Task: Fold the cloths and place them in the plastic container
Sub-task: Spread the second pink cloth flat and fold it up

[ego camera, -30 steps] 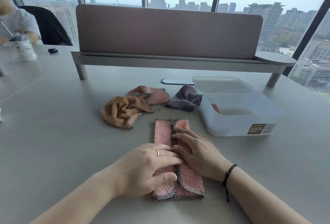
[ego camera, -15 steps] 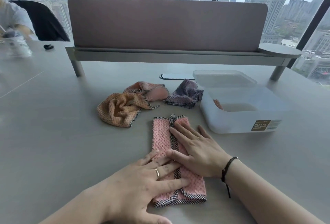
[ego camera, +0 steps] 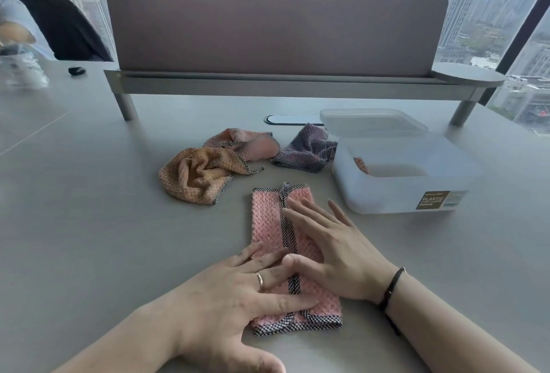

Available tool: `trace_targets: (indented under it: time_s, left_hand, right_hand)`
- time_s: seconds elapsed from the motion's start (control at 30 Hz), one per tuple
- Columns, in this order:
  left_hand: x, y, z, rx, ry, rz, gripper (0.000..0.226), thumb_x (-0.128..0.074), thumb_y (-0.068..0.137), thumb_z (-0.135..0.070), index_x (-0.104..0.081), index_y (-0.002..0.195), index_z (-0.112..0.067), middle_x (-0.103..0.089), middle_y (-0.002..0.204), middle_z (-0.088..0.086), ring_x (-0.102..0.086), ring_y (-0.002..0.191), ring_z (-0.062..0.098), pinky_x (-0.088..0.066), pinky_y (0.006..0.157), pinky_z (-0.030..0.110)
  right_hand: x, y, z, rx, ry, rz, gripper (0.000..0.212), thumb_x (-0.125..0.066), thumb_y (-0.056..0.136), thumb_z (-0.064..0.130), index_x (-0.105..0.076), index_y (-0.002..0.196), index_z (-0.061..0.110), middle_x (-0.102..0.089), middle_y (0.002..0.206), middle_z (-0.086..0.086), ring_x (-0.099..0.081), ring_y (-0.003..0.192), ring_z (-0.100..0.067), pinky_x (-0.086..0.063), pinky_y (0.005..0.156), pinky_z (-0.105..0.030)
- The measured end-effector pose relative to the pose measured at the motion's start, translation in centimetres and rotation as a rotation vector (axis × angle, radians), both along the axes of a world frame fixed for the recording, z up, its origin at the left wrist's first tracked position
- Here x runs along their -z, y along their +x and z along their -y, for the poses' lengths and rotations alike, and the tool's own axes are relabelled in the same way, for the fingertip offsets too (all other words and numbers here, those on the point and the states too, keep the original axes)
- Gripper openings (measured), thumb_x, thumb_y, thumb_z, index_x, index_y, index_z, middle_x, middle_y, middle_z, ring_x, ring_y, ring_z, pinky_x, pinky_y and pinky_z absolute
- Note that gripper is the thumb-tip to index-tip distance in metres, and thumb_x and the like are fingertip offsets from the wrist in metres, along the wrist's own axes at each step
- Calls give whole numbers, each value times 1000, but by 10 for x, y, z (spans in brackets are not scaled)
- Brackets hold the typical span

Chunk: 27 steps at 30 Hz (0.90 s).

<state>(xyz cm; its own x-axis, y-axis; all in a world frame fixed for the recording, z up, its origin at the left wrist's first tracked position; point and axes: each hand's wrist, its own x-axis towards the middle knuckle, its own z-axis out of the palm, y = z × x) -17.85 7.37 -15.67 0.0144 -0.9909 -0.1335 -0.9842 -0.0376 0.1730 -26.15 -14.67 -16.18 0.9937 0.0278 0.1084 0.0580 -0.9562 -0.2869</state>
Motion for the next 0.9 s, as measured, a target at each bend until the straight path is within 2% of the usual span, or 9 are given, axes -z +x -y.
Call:
trace_targets:
  time_s: [0.1,0.2,0.3,0.4,0.5,0.6,0.67,0.73,0.9]
  left_hand:
    - [-1,-2,-2,-11,-55,-47,81,-39,82,-82,3,148,-61,16,164,-16,27,147,3,19,119,28]
    - [-1,-1,-6,-48,-155,-153,80,-48,80,-81,-22,150,-54,4,164,-22,14,149,-3,8,122,22]
    - [5,5,-7,-167,-374,-428,57,-56,85,-70,-61,131,-36,-29,160,-17,-17,150,0,-16,124,29]
    - [12,12,-9,-300,-538,-638,30,-65,89,-51,-70,109,-30,-49,147,-21,-40,141,3,-30,117,24]
    - [15,14,-10,-329,-549,-577,21,-74,84,-37,-70,104,-31,-54,141,-24,-44,137,-1,-31,114,18]
    - [17,13,-11,-296,-487,-421,28,-78,80,-45,-71,105,-33,-55,140,-20,-40,138,-6,-32,115,20]
    - [17,12,-12,-276,-475,-351,35,-76,79,-54,-71,106,-32,-59,137,-18,-40,138,-6,-34,114,24]
    - [15,10,-14,-272,-478,-352,37,-74,79,-58,-71,107,-33,-59,137,-19,-40,138,-5,-34,113,24]
    - [12,7,-15,-250,-452,-290,37,-73,79,-57,-69,109,-36,-56,139,-21,-40,136,-7,-31,113,20]
  right_hand:
    - [2,-17,-5,-29,26,28,81,-33,88,79,-14,155,39,-3,162,25,7,148,6,-1,125,-40]
    - [2,-28,-7,-25,-12,-25,77,-26,90,79,-4,155,44,5,162,25,13,148,4,1,125,-40]
    - [2,-30,-8,-33,-77,-94,80,-24,87,82,5,153,47,11,162,22,17,148,-1,5,124,-42]
    - [3,-30,-9,-29,-104,-127,83,-25,83,86,4,152,50,8,162,22,13,150,-3,4,124,-43]
    - [5,-31,-9,-12,-83,-88,85,-29,80,89,-3,152,50,1,163,23,8,150,-1,0,124,-42]
    - [5,-34,-6,-9,78,17,84,-47,74,87,-27,147,52,-15,160,28,-4,148,7,-10,124,-37]
    - [6,-38,1,6,279,117,67,-60,76,77,-50,136,50,-31,154,28,-16,145,9,-21,122,-33]
    - [7,-44,8,50,404,154,47,-63,78,65,-62,124,51,-39,149,30,-21,143,11,-26,120,-31]
    - [11,-52,9,-10,153,22,39,-43,87,62,-50,124,67,-26,150,39,-6,147,9,-15,124,-37]
